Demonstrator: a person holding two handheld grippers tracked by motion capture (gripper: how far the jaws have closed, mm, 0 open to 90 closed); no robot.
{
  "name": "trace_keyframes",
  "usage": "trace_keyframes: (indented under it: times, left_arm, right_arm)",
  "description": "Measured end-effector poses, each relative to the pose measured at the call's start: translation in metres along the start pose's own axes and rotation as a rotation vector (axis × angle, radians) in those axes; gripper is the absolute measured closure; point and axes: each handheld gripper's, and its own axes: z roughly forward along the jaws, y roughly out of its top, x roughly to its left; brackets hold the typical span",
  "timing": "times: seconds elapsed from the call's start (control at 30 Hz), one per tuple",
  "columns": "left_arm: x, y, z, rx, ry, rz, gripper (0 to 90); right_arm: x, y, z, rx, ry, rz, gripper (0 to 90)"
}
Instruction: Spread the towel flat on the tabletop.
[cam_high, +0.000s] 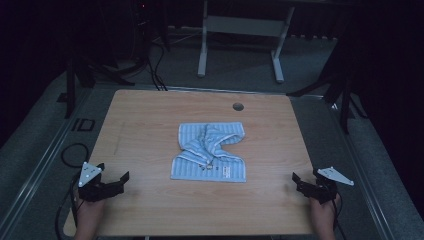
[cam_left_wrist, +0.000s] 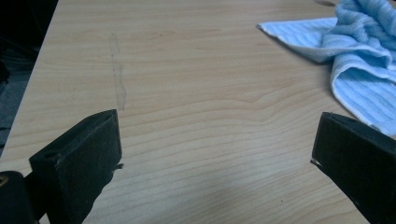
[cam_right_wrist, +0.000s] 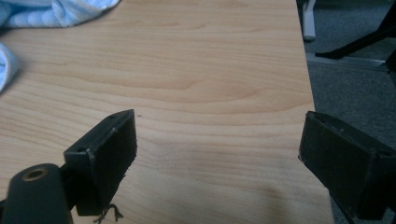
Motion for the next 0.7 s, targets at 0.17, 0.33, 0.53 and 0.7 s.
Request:
trace_keyframes:
  times: [0.17,0.33,0.53,0.7]
  left_arm:
    - [0.001,-0.001,0.005,0.075,-0.025,-0.006,1.2]
    - [0.004,-0.001,0.006,0.116,-0.067,-0.023,1.2]
    - [0.007,0.012,0.004,0.205,-0.117,-0.008,1.3]
    - [-0.003,0.023,0.009,0.304,-0.145,0.07,1.3]
  right_arm:
    - [0.0,0.002,0.005,0.054,0.065,-0.023,11.1]
    - [0.005,0.002,0.006,0.081,0.062,-0.06,11.4]
    - [0.01,0.006,0.004,0.115,0.138,-0.138,13.0]
    - [0.015,0.015,0.01,0.222,0.182,-0.169,12.6]
